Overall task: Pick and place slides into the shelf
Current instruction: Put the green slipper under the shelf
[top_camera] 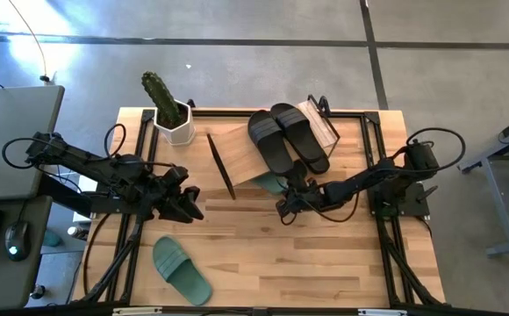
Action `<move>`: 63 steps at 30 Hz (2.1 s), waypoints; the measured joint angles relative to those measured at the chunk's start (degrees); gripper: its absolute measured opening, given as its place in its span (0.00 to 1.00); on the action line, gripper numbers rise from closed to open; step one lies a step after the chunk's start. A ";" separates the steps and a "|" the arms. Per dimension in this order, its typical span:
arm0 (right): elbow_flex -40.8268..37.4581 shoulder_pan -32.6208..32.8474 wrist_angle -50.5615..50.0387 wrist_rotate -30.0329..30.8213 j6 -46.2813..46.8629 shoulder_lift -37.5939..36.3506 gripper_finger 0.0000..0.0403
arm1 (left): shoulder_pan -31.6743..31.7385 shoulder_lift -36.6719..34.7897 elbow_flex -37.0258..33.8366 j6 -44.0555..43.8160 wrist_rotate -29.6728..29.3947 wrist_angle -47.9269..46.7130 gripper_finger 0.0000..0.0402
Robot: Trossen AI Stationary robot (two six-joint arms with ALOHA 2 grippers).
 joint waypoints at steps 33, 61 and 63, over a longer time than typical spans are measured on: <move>0.14 17.39 -6.12 1.02 -6.54 -16.56 0.00 | -12.24 0.22 0.04 -24.67 -0.42 -32.66 0.46; 0.13 17.31 -6.47 -0.35 -9.03 -16.57 0.00 | -15.43 2.58 -0.22 -46.46 -1.30 -77.31 0.46; 0.13 17.31 -6.49 -0.39 -9.03 -16.57 0.00 | -15.43 3.80 -0.26 -47.09 0.29 -76.37 0.46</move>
